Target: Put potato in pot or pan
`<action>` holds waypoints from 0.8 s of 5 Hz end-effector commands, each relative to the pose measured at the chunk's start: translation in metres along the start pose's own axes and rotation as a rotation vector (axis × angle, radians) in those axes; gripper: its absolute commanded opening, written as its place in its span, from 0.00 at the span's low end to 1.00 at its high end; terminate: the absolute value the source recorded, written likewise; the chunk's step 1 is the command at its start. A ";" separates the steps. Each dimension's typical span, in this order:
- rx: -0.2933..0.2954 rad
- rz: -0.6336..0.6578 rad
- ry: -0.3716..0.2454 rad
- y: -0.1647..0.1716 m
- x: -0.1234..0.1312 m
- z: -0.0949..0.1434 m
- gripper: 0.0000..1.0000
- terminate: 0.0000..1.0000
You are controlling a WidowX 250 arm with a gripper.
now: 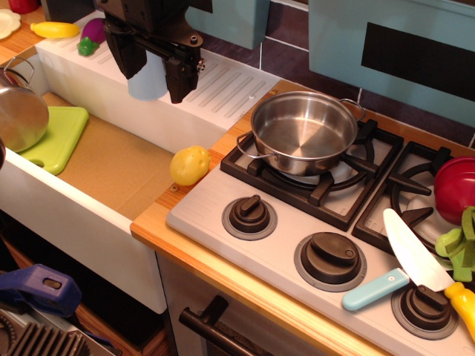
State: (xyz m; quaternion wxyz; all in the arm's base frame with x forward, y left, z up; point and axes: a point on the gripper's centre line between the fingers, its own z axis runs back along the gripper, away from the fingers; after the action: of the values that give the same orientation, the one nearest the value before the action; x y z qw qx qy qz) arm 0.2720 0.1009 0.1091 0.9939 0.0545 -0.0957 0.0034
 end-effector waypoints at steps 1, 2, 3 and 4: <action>0.000 0.000 0.000 0.000 0.000 0.000 1.00 0.00; -0.088 0.026 0.016 0.001 -0.005 -0.013 1.00 0.00; -0.121 0.046 0.014 0.000 -0.007 -0.021 1.00 0.00; -0.141 0.059 0.007 -0.004 -0.011 -0.029 1.00 0.00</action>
State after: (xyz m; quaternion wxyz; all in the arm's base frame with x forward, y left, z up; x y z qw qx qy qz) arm 0.2643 0.0950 0.0647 0.9953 -0.0348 -0.0847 0.0304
